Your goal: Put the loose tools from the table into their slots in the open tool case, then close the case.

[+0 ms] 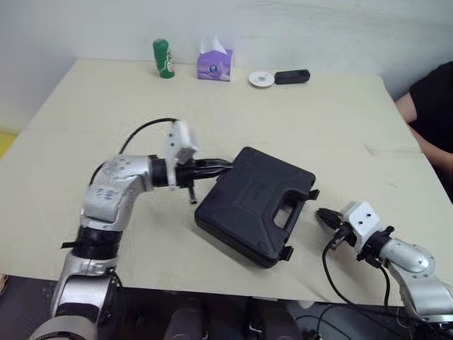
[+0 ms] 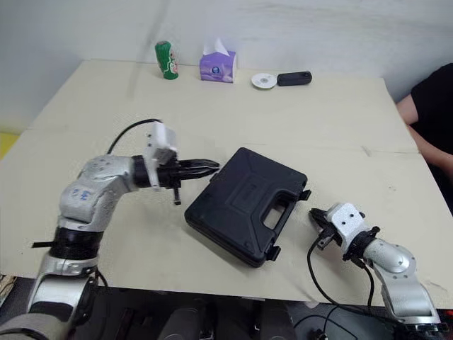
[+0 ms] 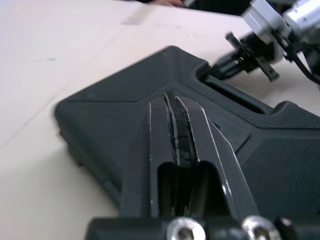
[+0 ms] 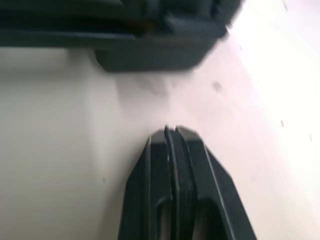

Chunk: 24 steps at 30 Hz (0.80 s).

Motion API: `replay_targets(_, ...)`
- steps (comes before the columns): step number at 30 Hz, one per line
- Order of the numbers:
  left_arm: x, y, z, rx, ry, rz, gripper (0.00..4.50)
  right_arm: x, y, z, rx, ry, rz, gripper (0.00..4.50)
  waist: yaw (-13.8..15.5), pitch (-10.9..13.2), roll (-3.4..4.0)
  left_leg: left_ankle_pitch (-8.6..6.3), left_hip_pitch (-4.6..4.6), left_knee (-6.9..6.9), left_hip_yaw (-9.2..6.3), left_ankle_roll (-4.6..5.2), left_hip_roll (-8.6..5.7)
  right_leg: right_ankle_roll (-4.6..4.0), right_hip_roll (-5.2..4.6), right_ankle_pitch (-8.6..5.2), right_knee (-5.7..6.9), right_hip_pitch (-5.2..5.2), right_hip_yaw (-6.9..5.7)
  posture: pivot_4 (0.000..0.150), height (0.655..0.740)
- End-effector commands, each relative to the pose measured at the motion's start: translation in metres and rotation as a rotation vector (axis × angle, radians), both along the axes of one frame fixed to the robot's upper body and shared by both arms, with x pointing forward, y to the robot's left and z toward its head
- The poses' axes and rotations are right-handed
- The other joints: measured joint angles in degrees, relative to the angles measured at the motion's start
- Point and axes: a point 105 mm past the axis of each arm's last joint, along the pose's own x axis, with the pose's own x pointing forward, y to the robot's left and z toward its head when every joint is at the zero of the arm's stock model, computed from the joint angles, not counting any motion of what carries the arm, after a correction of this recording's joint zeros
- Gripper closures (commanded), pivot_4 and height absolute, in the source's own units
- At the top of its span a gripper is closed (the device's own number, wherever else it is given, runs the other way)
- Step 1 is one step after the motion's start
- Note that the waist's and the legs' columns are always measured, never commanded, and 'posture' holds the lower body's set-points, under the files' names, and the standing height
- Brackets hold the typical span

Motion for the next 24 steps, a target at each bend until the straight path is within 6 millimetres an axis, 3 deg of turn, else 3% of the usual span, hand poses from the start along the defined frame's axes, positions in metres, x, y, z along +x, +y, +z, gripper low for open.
replay_targets(1, 0.006, -0.037, 0.002, 0.014, -0.016, -0.039, 4.47, 0.002, -0.004, 0.019, 0.047, -0.052, -0.052, 4.5, 0.1, 0.0, 0.03, 0.01, -0.01, 0.04, 0.01, 0.02, -0.02, 0.0, -0.02, 0.0, -0.07, 0.0, 0.02, 0.15, 0.74)
replay_targets(7, 0.019, -0.088, -0.004, 0.041, -0.053, -0.049, 4.47, 0.001, 0.0, 0.027, 0.123, -0.059, -0.055, 4.5, 0.1, 0.0, 0.11, 0.01, -0.03, -0.01, 0.05, 0.02, 0.04, -0.01, 0.04, -0.02, -0.08, -0.08, 0.03, 0.15, 0.74)
replay_targets(14, 0.03, -0.119, -0.008, 0.059, -0.045, -0.053, 4.47, -0.006, 0.006, 0.027, 0.158, -0.036, -0.042, 4.5, 0.1, 0.1, 0.12, 0.0, -0.1, 0.03, 0.05, 0.13, 0.01, 0.02, -0.02, -0.01, -0.18, -0.09, 0.02, 0.15, 0.74)
replay_targets(21, 0.039, -0.132, -0.036, 0.192, -0.015, -0.042, 4.47, -0.01, 0.015, 0.019, 0.156, -0.03, -0.052, 4.5, 0.1, 0.1, 0.12, -0.01, -0.13, 0.03, 0.04, 0.15, 0.0, 0.02, -0.02, -0.01, -0.19, -0.13, 0.0, 0.15, 0.74)
replay_targets(24, 0.035, -0.125, -0.081, 0.345, 0.058, -0.047, 4.47, -0.011, 0.021, 0.019, 0.164, -0.041, -0.056, 4.5, 0.1, 0.1, 0.12, -0.02, -0.13, 0.03, 0.03, 0.16, 0.02, 0.02, -0.03, -0.01, -0.19, -0.15, 0.0, 0.15, 0.74)
